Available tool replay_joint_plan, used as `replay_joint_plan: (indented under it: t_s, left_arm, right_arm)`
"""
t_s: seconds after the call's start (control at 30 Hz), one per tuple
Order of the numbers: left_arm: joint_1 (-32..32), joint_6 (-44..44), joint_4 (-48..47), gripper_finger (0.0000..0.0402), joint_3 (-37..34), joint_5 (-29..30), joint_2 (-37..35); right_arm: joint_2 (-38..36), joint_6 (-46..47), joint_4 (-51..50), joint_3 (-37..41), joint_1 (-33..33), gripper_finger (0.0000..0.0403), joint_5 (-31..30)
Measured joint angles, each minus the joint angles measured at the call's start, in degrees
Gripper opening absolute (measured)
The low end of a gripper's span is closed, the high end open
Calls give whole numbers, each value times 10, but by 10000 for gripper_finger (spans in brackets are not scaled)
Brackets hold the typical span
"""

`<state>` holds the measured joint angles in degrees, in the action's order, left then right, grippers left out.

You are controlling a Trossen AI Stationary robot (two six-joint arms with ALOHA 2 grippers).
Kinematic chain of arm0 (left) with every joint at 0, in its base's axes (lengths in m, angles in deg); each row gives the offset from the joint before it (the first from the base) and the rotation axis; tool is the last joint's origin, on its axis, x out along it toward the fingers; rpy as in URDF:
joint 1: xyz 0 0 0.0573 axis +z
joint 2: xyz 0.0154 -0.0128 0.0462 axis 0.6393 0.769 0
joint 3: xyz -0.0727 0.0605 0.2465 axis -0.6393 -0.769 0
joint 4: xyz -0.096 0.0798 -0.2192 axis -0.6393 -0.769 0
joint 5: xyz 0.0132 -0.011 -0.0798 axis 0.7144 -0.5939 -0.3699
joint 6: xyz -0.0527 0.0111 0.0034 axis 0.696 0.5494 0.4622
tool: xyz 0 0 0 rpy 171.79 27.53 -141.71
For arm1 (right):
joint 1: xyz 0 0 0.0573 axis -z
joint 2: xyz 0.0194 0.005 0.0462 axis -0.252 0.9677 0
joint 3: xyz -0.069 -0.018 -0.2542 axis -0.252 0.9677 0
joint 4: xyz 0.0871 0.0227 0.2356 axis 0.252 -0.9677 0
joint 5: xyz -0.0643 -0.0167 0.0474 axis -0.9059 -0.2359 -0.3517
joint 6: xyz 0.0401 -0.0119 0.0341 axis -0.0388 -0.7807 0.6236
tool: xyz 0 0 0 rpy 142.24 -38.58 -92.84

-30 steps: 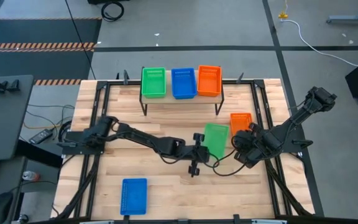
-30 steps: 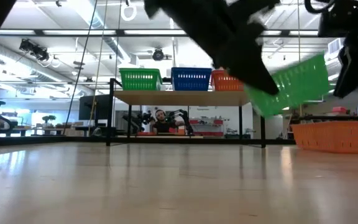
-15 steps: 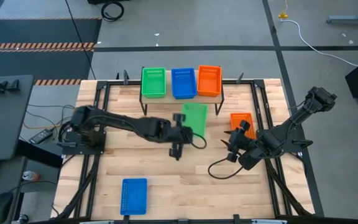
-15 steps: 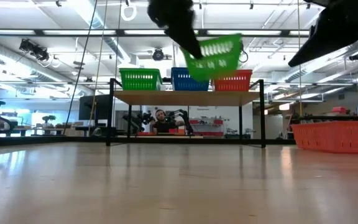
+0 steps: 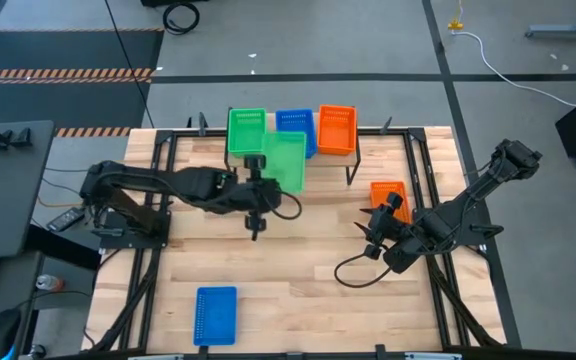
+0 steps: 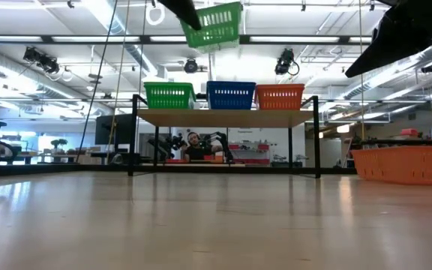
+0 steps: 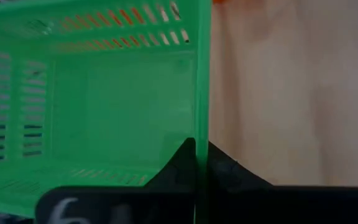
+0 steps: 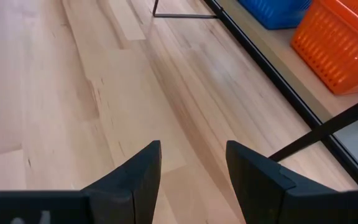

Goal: Stack baskets on shelf by color
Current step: Stack the green bin on the green bin on the shelf

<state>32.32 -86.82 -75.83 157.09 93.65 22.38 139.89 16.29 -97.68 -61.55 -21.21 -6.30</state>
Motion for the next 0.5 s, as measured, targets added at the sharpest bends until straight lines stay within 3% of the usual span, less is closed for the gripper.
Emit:
replay_joint_plan:
  t_s: [0.27, 0.5]
  left_arm:
    - [92, -70, -66, 8, 0, 3, -37]
    - [193, -172, -79, 8, 0, -82, -54]
  right_arm:
    - [0, -11, 9, 0, 0, 187, 2]
    - [0, -29, 13, 0, 2, 187, 0]
